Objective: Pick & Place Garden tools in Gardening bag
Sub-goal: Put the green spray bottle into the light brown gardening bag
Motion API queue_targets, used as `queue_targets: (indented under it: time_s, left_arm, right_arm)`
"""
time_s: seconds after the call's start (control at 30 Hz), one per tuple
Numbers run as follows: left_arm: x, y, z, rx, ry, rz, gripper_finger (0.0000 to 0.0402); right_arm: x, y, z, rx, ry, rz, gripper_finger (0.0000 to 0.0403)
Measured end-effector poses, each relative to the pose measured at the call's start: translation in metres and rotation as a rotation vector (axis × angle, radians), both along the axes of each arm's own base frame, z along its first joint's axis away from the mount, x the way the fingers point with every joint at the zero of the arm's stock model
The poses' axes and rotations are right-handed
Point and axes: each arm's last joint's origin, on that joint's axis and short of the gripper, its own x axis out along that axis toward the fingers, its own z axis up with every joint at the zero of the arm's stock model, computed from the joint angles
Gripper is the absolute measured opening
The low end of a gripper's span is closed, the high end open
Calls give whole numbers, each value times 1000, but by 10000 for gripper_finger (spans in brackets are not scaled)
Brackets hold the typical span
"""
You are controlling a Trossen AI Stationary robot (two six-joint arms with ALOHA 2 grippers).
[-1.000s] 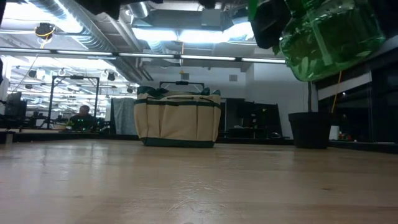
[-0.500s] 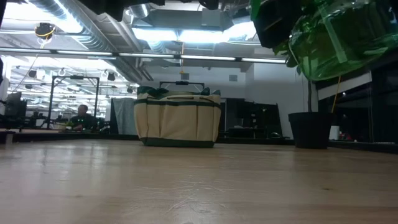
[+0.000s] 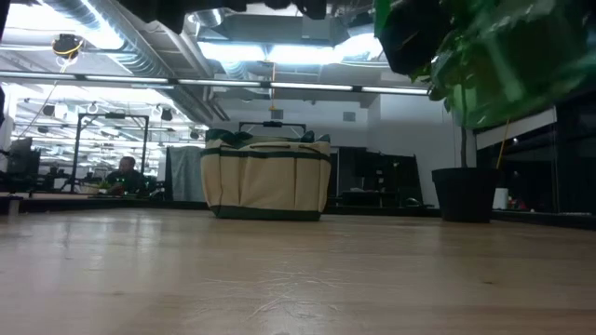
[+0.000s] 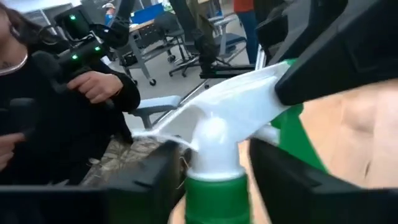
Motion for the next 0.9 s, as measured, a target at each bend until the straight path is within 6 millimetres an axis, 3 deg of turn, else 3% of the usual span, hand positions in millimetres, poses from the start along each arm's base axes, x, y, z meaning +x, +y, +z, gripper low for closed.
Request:
queue_targets:
  time_s: [0.17, 0.3, 0.67, 0.9]
  left_arm:
    - [0, 0, -2, -14, 26, 10, 56]
    - [-1, 2, -6, -37, 91, 68, 55]
    - [-23, 9, 2, -38, 316, 284, 56]
    - [-38, 12, 17, -5, 326, 399, 56]
  right_arm:
    - [0, -1, -1, 24, 35, -6, 290]
    - [-1, -4, -4, 26, 95, -19, 335]
    - [-21, -27, -3, 16, 389, -115, 340]
    - [-46, -30, -2, -110, 499, -129, 340]
